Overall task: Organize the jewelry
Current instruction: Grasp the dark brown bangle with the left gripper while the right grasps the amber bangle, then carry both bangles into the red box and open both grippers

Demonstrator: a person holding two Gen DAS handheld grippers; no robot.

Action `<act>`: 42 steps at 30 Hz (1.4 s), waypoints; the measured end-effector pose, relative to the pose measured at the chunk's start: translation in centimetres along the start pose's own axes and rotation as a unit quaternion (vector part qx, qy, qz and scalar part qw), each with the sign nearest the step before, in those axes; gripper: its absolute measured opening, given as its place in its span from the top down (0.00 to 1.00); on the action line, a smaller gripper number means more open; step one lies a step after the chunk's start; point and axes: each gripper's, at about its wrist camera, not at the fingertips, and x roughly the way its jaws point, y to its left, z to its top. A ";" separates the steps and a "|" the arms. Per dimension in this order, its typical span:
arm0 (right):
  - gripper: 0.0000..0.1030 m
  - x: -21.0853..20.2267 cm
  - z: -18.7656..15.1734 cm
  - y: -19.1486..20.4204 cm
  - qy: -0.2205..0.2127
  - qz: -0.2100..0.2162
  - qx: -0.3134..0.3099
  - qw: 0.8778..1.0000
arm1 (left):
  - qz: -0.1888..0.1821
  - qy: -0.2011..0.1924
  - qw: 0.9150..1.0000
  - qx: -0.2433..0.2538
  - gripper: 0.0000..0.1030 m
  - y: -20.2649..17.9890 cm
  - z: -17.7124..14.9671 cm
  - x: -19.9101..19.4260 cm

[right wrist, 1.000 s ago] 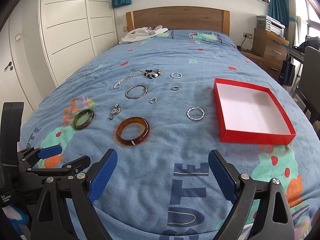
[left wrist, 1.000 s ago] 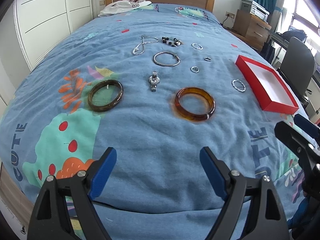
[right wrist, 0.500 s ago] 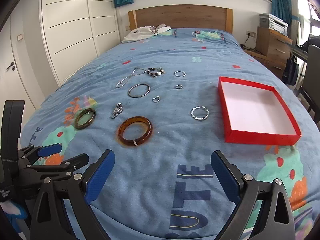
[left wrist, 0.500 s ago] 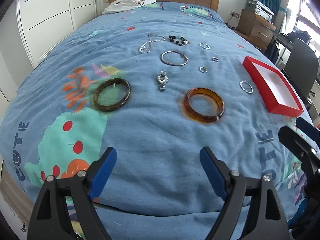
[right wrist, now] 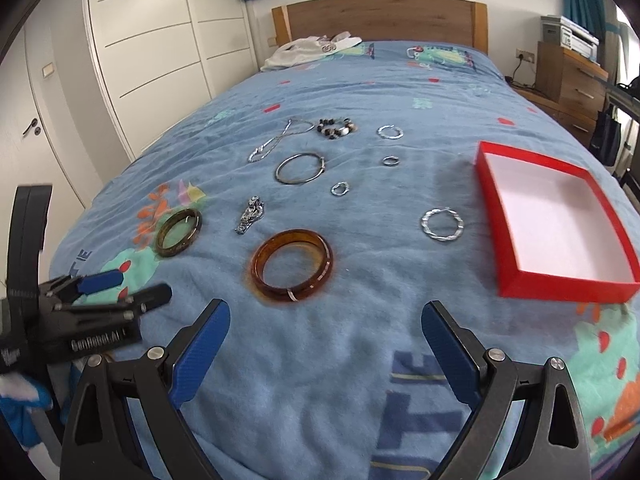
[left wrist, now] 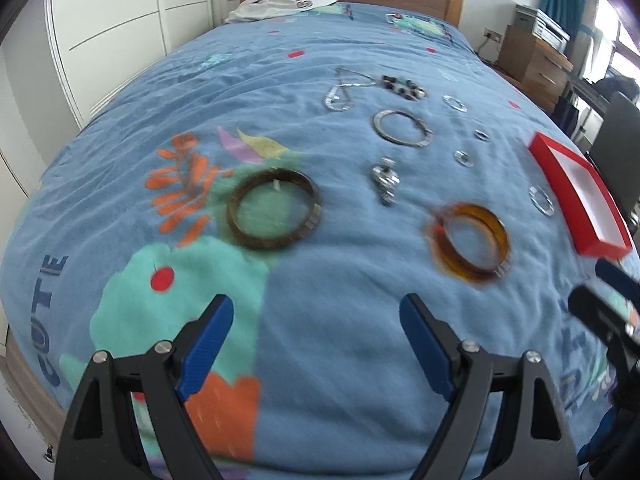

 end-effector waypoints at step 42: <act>0.25 6.4 4.2 1.2 0.045 0.031 -0.032 0.998 | 0.011 -0.018 0.999 -0.025 0.27 1.8 5.6 4.9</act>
